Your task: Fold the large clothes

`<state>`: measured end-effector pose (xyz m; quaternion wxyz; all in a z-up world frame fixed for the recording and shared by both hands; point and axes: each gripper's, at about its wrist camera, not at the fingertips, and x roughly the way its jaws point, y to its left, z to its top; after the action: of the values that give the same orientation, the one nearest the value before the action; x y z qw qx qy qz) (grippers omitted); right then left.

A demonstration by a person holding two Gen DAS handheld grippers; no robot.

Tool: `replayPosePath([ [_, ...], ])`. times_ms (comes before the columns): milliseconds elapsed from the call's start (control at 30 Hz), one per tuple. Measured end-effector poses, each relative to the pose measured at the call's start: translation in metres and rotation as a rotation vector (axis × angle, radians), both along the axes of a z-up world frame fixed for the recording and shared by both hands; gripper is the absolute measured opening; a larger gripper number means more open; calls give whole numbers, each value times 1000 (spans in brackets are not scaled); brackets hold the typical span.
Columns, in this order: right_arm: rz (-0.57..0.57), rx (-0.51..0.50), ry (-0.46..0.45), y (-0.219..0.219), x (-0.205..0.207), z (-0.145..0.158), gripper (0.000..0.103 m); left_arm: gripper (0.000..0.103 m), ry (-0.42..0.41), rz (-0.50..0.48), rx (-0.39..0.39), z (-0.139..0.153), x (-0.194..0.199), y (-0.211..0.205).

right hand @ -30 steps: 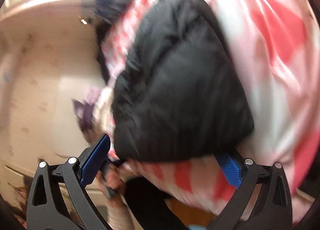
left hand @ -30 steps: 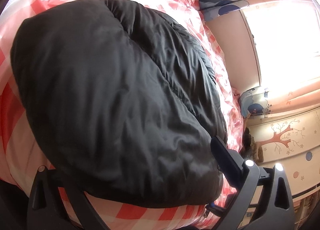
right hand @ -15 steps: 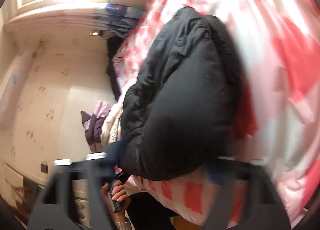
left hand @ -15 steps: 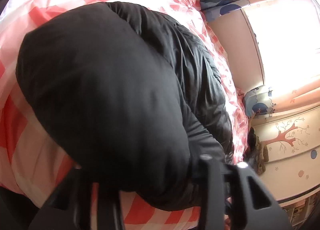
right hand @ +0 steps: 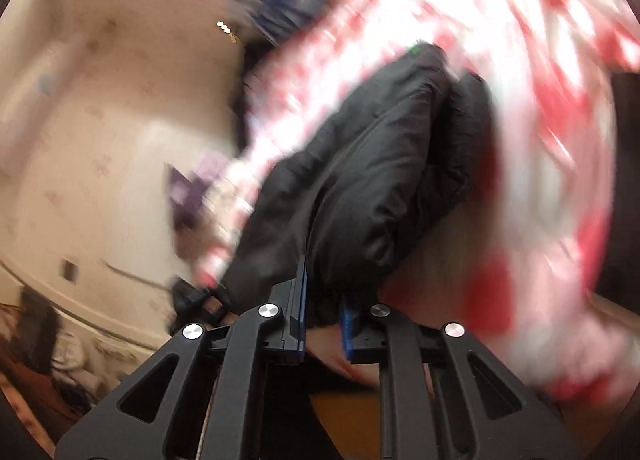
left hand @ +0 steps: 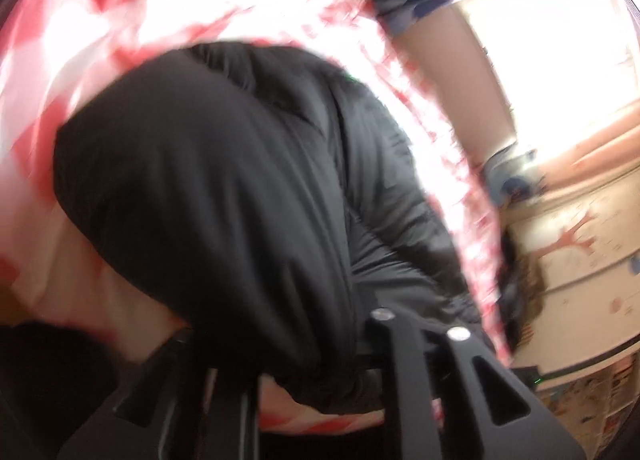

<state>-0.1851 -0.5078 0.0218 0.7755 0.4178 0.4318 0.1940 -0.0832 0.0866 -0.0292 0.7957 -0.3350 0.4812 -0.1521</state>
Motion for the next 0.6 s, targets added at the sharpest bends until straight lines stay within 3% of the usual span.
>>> replayPosePath([
  [67, -36, 15, 71, -14, -15, -20, 29, 45, 32, 24, -38, -22, -6, 10],
  [133, -163, 1, 84, -36, -36, -18, 39, 48, 39, 64, -79, -27, -10, 21],
  [200, -257, -56, 24, -47, -51, 4, 54, 49, 23, 102, -95, -24, -16, 33],
  [267, -284, -193, -74, -34, -48, 42, 62, 52, 19, 103, -94, -24, -18, 35],
  [367, -138, -356, -195, 33, 3, 83, 79, 55, 26, 114, -90, -28, -17, 32],
  [433, -13, -447, -249, 86, 49, 93, 81, 60, 22, 137, -116, -25, -19, 29],
  [500, 113, -561, -276, 145, 103, 88, 81, 62, 5, 140, -124, -22, -23, 27],
  [600, 214, -802, -254, 210, 178, 53, 81, 62, 3, 151, -149, -23, -34, 39],
])
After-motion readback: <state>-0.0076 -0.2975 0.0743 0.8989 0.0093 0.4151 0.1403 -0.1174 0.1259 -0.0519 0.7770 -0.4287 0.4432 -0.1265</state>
